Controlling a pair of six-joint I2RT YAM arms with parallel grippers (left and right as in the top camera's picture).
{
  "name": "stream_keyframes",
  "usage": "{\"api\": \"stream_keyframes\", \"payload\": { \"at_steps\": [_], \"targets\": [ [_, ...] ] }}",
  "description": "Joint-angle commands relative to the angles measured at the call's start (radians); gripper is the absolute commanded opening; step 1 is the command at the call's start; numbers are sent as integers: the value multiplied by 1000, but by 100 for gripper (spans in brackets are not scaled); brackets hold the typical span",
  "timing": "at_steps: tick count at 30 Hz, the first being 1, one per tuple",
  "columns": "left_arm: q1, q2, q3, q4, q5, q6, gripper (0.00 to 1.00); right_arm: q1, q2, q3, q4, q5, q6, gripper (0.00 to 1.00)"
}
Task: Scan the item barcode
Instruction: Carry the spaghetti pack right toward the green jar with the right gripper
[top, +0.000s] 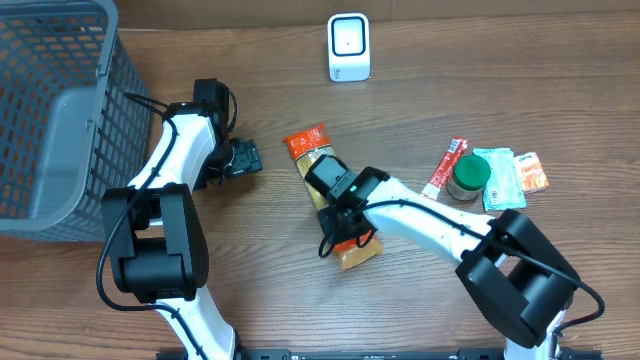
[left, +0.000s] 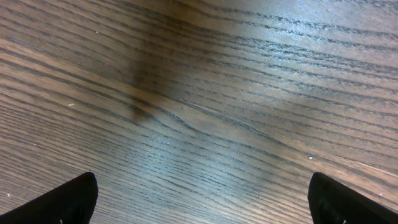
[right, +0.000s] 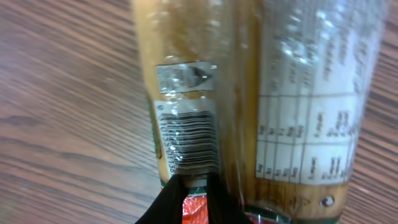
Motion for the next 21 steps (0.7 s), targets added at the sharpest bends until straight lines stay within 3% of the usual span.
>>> {"api": "stream_keyframes", "payload": {
  "at_steps": [1, 12, 17, 19, 21],
  "targets": [
    [3, -1, 10, 2, -13, -14, 100, -40, 10, 0, -38, 30, -53, 17],
    [3, -1, 10, 6, -13, -14, 100, -127, 10, 33, -208, 300, -169, 25],
    [3, -1, 10, 6, -13, -14, 100, -121, -8, 105, -257, 264, -227, 23],
    [2, -1, 10, 6, -13, -14, 100, -114, -28, 152, -265, 222, -281, 27],
    [2, -1, 10, 9, -13, -13, 100, -111, -48, 197, -268, 201, -332, 39]
  ]
}}
